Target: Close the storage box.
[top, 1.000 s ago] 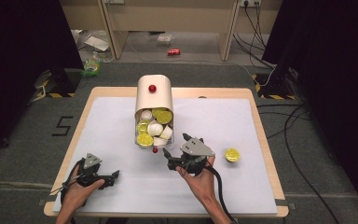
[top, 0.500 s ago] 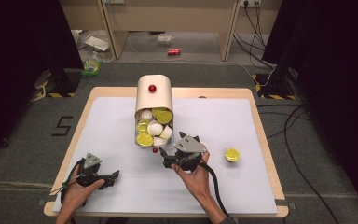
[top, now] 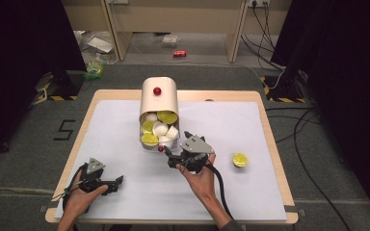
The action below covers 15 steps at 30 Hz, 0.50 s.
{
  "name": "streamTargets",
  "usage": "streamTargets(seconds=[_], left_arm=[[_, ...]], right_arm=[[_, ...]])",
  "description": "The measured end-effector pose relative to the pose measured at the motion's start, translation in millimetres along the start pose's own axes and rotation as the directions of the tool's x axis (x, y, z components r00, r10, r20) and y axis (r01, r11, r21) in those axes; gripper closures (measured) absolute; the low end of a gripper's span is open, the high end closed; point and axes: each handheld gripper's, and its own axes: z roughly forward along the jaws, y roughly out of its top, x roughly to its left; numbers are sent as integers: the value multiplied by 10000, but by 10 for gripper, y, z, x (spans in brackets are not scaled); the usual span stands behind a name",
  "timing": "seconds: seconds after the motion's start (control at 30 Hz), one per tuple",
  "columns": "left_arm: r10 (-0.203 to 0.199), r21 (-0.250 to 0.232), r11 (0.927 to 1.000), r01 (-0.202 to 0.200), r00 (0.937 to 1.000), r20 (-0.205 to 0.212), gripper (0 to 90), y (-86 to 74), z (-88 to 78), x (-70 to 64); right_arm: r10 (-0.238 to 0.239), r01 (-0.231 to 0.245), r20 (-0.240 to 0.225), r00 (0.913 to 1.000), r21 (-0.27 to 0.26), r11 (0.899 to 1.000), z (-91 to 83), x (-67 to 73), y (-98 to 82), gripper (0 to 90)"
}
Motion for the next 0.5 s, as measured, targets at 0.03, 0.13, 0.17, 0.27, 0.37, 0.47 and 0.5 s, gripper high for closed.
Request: streamTargets(seconds=[0.03,0.13,0.17,0.27,0.37,0.47,0.5], left_arm=[[0,0,10000,0,10000,0,62,0,0,0],[2,1,10000,-2,10000,-4,62,0,0,-1],[5,0,10000,-5,10000,-6,62,0,0,-1],[4,1,10000,-4,10000,-3,62,0,0,0],[-1,-1,10000,1,10000,-1,62,0,0,0],[-1,1,10000,1,10000,0,62,0,0,0],[-1,1,10000,1,10000,0,62,0,0,0]], right_arm=[[-33,33,17,10000,1,10000,0,-3,4,164],[-90,90,64,9999,-17,10000,11,0,15,164],[-86,86,65,9999,-26,10000,17,3,19,164],[-80,81,52,10000,-32,10000,32,6,27,160],[-175,176,144,9997,-44,9998,59,14,45,156],[-83,84,136,9999,-70,9999,81,1,53,156],[-83,84,136,9999,-70,9999,81,1,53,156]])
